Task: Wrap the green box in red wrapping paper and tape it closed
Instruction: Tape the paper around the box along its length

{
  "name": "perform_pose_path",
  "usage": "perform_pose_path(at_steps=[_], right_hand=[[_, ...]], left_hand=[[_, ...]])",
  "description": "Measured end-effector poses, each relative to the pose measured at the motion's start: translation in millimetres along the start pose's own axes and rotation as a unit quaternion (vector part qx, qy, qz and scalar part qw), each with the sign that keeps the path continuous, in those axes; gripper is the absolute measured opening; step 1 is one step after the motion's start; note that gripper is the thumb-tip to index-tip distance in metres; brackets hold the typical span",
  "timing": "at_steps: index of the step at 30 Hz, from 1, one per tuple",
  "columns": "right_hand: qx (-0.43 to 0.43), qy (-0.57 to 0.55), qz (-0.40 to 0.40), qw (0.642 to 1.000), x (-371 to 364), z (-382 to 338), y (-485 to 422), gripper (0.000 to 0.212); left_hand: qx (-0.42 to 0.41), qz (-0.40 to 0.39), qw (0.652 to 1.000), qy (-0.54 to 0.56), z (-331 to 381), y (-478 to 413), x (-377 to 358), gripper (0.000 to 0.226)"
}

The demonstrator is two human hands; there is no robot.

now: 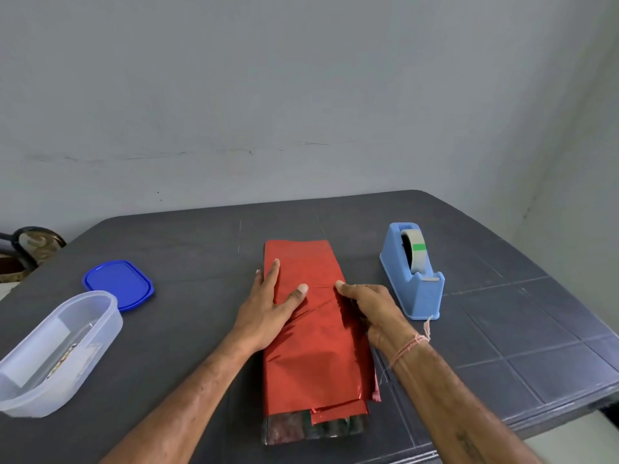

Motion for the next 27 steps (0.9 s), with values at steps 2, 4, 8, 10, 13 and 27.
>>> perform_pose_path(at_steps=[2, 4, 8, 10, 13, 27], right_hand=[[-0.015, -0.012, -0.003, 1.000, -1, 5, -1, 0.025], [-0.023, -0.015, -0.003, 1.000, -1, 6, -1, 0.022], [-0.016, -0.018, -0.001, 1.000, 1, 11, -3, 0.029], [-0.016, -0.021, 0.000, 1.000, 0, 13, -3, 0.029], [-0.015, -0.026, -0.008, 1.000, -4, 14, -3, 0.018], [-0.004, 0.028, -0.035, 0.999, -6, 8, -10, 0.015]], left_hand=[[-0.001, -0.001, 1.000, -0.027, 3, 2, 1, 0.093], [-0.011, -0.002, 0.998, -0.054, 5, 2, 1, 0.091], [-0.016, 0.003, 0.999, -0.048, 2, -1, 1, 0.096], [-0.016, 0.007, 0.999, -0.040, 0, -2, 0, 0.100], [-0.010, 0.011, 0.999, -0.031, -4, -4, 0, 0.100], [-0.010, 0.034, 0.999, -0.005, -7, -4, 0, 0.101]])
Point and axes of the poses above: each hand's wrist, its own y-axis away from the middle knuckle, its own x-axis out of the back of the hand, z = x × y, the point moved 5 cm from there along -y, towards the middle knuckle, and after that the axes turned 15 degrees about z, right-handed, at the moved point
